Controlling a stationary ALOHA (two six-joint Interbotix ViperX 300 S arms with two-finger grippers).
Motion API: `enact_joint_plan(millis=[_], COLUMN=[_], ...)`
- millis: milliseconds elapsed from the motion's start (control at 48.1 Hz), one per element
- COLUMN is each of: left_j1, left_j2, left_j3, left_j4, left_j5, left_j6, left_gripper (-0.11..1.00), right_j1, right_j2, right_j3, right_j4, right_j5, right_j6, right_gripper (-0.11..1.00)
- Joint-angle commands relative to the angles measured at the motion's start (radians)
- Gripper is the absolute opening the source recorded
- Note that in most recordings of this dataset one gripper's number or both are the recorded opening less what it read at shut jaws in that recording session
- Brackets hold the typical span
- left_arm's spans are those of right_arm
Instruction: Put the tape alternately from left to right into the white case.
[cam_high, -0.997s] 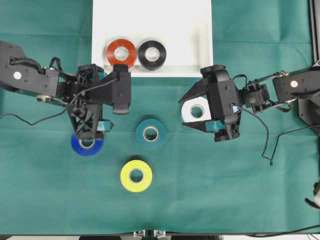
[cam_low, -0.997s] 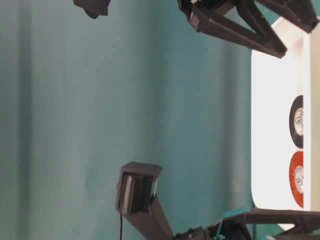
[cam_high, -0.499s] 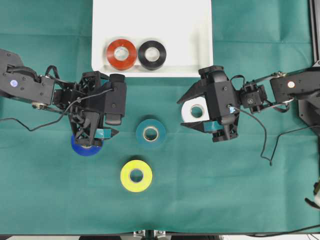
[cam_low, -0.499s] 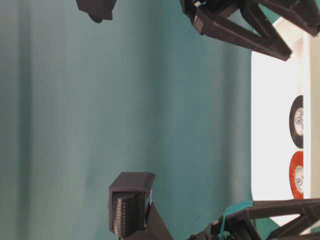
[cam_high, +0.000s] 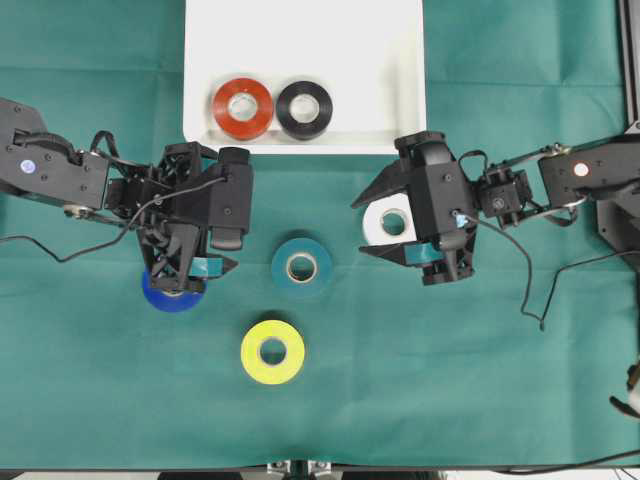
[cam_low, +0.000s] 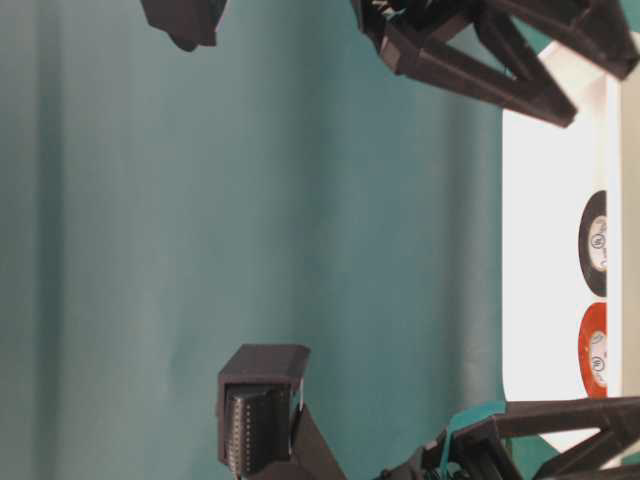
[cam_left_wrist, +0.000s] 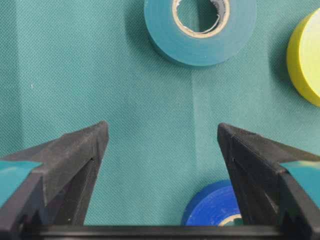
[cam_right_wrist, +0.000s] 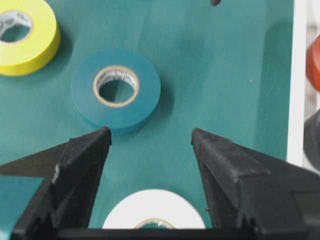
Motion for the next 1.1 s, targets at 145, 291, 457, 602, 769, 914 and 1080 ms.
enact_joint_plan(millis=[145,291,457,602,769,914,1080], left_j1=[-0.002,0.000,0.003,0.005,0.005,0.005,0.005], left_j2=[-0.026,-0.026,-0.026,-0.026,-0.026,-0.023,-0.023], left_j3=[-0.015,-0.018,-0.018,-0.018,-0.018,-0.018,-0.018], left_j4=[0.002,0.002,0.002,0.002,0.002,0.002,0.002], left_j5=[-0.006,-0.008,-0.009,-0.009,-0.009,-0.009,-0.011], left_j6=[-0.002,-0.002,-0.002,0.000,-0.002,-0.002,-0.002], left_gripper=[0.84,0.84,0.84,0.84,0.84,0.84,0.84], right_j1=[0.034,0.072,0.109,0.110,0.110,0.110,0.109], right_j2=[-0.021,-0.025,-0.025,-0.017,0.018,0.051,0.071], right_j3=[-0.017,-0.012,-0.008,-0.008,-0.021,-0.028,-0.034], right_j4=[0.003,0.003,0.003,0.000,-0.003,-0.002,-0.003], right_j5=[0.190,0.267,0.275,0.282,0.282,0.282,0.287], right_j6=[0.103,0.163,0.207,0.235,0.235,0.238,0.238], right_gripper=[0.71,0.71,0.71,0.71,0.71,0.71,0.71])
